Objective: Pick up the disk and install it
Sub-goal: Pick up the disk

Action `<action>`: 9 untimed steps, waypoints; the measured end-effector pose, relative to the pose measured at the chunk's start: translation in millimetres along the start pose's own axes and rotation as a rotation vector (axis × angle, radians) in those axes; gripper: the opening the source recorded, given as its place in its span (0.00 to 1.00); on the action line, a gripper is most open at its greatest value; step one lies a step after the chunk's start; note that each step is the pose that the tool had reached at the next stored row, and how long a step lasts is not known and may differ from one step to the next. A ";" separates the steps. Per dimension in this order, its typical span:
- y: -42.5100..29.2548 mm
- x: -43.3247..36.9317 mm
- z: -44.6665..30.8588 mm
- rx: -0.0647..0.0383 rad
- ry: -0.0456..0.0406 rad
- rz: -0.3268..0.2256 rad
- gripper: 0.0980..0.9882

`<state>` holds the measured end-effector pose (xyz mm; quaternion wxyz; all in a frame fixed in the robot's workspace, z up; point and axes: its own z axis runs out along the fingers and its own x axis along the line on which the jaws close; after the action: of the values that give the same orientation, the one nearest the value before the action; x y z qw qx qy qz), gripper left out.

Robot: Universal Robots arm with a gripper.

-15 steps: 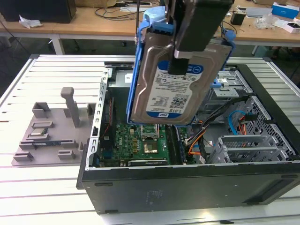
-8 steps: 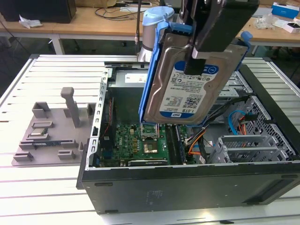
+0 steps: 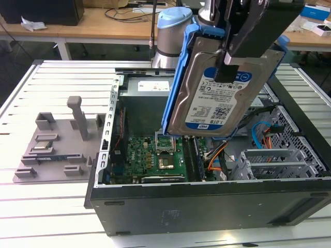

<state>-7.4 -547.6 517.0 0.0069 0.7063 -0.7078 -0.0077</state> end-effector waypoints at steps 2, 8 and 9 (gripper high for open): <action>-2.5 0.0 -0.1 0.000 0.0000 0.000 0.30; -18.5 -0.1 -0.3 0.000 0.0000 0.000 0.30; -20.1 -0.1 -0.3 0.000 0.0000 0.000 0.30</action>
<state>12.7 -547.6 516.9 0.0069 0.7063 -0.7078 -0.0077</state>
